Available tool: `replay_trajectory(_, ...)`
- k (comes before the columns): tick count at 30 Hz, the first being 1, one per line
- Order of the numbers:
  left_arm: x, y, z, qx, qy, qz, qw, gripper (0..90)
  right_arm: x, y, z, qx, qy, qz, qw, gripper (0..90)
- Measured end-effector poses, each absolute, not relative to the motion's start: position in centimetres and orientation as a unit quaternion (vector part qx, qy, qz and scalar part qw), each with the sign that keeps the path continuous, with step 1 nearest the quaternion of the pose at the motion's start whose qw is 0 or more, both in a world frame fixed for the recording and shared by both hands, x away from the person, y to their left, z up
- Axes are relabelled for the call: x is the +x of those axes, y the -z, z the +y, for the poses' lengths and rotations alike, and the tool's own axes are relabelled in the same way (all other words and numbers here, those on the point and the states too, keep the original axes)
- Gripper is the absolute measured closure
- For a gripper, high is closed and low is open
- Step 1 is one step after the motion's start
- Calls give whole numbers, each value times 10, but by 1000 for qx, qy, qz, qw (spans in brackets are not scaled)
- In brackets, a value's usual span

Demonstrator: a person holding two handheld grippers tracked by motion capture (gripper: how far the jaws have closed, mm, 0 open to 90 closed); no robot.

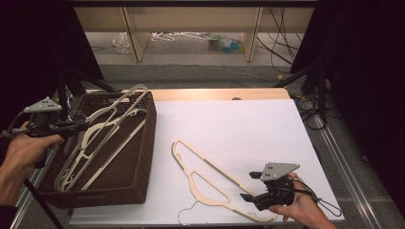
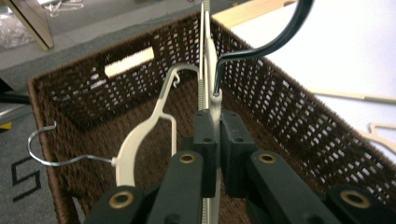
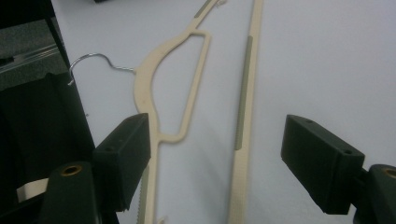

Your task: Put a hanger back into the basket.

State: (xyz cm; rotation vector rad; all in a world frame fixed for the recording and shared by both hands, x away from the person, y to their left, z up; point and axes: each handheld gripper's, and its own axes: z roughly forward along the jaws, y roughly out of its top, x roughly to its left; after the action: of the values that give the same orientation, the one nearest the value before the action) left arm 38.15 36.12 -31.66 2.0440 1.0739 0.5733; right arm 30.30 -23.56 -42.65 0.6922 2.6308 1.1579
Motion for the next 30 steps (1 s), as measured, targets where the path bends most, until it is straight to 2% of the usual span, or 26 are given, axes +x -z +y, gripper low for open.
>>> replay_trajectory(2, 380, 321, 359, 791, -215, 432, 378, 857, 303, 427, -236, 232, -390, 886, 95, 251)
replay_trajectory(8, 390, 334, 365, 818, -197, 408, 353, 857, 304, 427, -235, 232, -391, 886, 93, 250)
replay_trajectory(11, 390, 342, 361, 804, -179, 437, 362, 857, 304, 428, -236, 232, -389, 887, 91, 250)
replay_trajectory(14, 393, 348, 359, 809, -169, 438, 353, 856, 305, 428, -236, 233, -388, 887, 91, 251)
replay_trajectory(23, 406, 366, 357, 796, -157, 461, 360, 855, 305, 430, -235, 229, -384, 890, 91, 249)
replay_trajectory(30, 419, 381, 364, 788, -161, 492, 334, 841, 306, 431, -235, 230, -384, 890, 90, 249)
